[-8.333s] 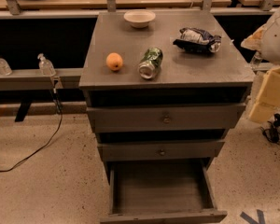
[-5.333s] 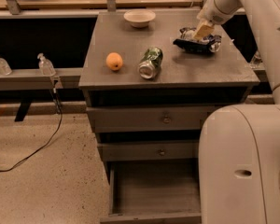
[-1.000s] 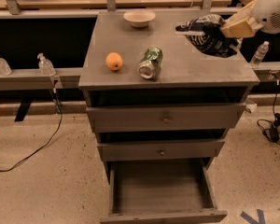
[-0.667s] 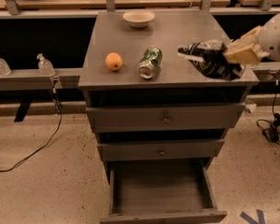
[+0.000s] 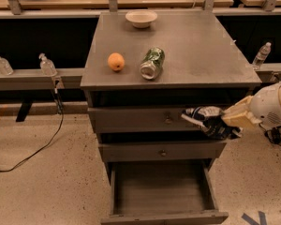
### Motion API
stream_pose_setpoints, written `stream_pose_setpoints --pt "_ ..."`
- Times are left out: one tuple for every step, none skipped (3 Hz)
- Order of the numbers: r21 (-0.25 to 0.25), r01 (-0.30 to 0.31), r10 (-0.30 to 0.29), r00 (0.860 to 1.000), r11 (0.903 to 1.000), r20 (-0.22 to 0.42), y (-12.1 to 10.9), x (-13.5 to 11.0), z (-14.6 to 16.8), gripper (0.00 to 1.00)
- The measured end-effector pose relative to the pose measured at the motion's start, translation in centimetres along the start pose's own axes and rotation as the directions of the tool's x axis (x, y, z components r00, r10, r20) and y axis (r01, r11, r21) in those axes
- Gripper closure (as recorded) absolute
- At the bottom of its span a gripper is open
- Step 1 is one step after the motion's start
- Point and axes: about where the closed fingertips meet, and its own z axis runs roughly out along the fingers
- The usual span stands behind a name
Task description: Place blue chip bag into bottom drawer
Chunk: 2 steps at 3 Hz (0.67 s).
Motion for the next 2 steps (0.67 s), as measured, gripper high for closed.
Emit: stream_pose_setpoints --pt "-0.223 -0.018 0.000 0.997 0.9747 -0.077 4.95 5.51 7.49 1.00" --pt "-0.223 -0.018 0.001 0.997 0.9747 -0.077 4.94 5.52 7.51 1.00"
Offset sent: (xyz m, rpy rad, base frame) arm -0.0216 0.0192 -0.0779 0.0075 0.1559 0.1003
